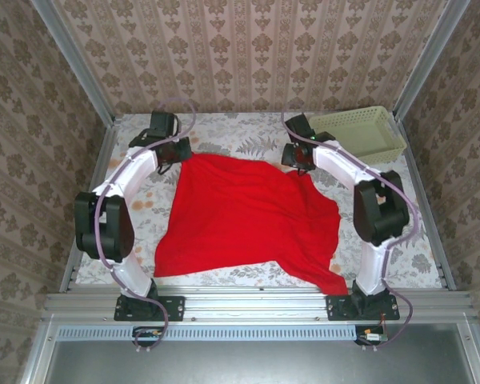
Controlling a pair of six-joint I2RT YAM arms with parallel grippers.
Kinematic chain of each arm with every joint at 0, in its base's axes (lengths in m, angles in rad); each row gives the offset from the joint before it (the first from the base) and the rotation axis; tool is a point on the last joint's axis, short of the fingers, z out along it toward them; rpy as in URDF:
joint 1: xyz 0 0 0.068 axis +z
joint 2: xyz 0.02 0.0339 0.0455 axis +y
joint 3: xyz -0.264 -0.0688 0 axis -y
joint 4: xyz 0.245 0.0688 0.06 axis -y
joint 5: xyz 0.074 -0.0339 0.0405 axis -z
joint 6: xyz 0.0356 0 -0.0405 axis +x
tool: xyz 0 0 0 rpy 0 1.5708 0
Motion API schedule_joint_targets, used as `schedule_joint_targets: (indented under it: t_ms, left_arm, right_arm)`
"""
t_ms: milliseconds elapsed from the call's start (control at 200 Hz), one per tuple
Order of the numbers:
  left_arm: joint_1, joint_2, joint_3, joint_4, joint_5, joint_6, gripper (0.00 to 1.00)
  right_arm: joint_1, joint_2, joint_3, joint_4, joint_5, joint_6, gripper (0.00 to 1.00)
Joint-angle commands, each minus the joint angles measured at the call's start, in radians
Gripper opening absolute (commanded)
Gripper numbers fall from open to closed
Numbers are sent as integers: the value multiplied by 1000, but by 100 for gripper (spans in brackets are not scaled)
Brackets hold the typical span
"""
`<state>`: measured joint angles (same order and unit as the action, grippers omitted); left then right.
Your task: Fold the inside-out t-shirt
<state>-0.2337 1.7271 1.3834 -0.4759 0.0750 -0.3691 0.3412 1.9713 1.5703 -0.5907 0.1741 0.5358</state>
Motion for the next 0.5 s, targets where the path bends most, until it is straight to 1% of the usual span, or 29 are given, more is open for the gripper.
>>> schedule_joint_targets:
  t_ms: [0,135,340,390,495]
  left_arm:
    - [10,-29,-30,25,40,-31,0]
    - [15,-40,-46,26,43,-35,0]
    - [28,-62,-72,38,43,-49,0]
    - [30,-70,-79,41,46,-55,0]
    - [37,-93,-97,49,50,-65,0]
  right_arm:
    - [-14,123,111,-127,30,-39,50]
    - [-16,212,180,-189,42,-35,50]
    - [-14,255,146,-199,64,-2,50]
    - [-15,268,152,-200,60,-2,45]
    - [-18,280,161,-189,65,-6,26]
